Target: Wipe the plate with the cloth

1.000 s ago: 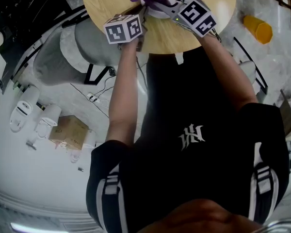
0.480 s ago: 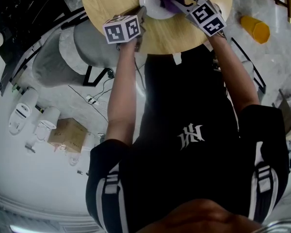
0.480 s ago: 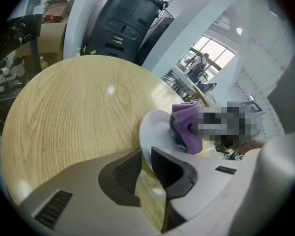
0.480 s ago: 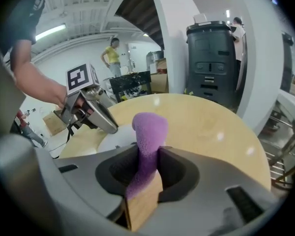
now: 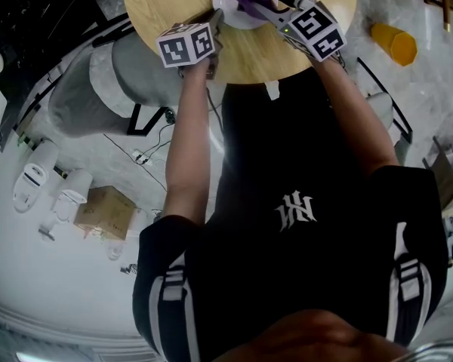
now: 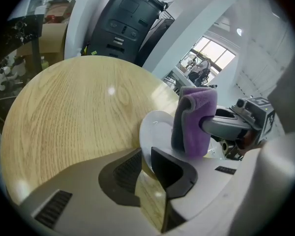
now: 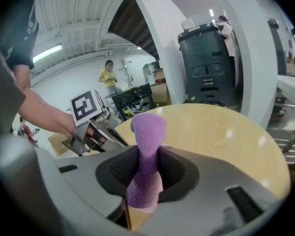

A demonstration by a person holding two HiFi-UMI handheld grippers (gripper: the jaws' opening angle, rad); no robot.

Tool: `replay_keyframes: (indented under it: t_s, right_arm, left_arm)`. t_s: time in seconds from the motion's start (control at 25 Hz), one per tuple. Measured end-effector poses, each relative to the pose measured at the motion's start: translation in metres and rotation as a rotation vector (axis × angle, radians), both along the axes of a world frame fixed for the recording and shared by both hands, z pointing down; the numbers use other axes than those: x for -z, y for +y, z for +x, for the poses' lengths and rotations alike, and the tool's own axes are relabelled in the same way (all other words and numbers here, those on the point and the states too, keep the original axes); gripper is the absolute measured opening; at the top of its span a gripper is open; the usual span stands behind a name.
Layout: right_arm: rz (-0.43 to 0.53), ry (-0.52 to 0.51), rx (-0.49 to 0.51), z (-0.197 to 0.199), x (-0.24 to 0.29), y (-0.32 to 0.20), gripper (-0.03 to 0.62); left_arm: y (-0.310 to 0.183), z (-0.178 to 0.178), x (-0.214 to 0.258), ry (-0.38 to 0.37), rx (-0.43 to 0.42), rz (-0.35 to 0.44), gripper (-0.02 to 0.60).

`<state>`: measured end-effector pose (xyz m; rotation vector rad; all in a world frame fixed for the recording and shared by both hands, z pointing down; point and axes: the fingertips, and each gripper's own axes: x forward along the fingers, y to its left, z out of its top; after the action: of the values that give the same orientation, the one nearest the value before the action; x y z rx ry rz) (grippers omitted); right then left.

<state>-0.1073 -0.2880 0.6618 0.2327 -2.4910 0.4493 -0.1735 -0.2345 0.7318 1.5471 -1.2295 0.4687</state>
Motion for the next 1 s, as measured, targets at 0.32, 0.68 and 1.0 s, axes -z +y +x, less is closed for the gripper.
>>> replay_keyframes:
  t_s: [0.32, 0.68, 1.0]
  right_arm:
    - [-0.073, 0.063, 0.076, -0.020, -0.039, 0.037, 0.106]
    - [0.051, 0.167, 0.015, 0.048, -0.039, -0.011, 0.106]
    - [0.076, 0.120, 0.000, 0.051, -0.013, -0.012, 0.106]
  left_arm:
    - [-0.003, 0.003, 0.000, -0.008, -0.003, 0.002, 0.063]
    - [0.001, 0.003, -0.002, 0.001, -0.003, -0.008, 0.063]
    - [0.002, 0.003, -0.003, 0.003, 0.003, -0.015, 0.061]
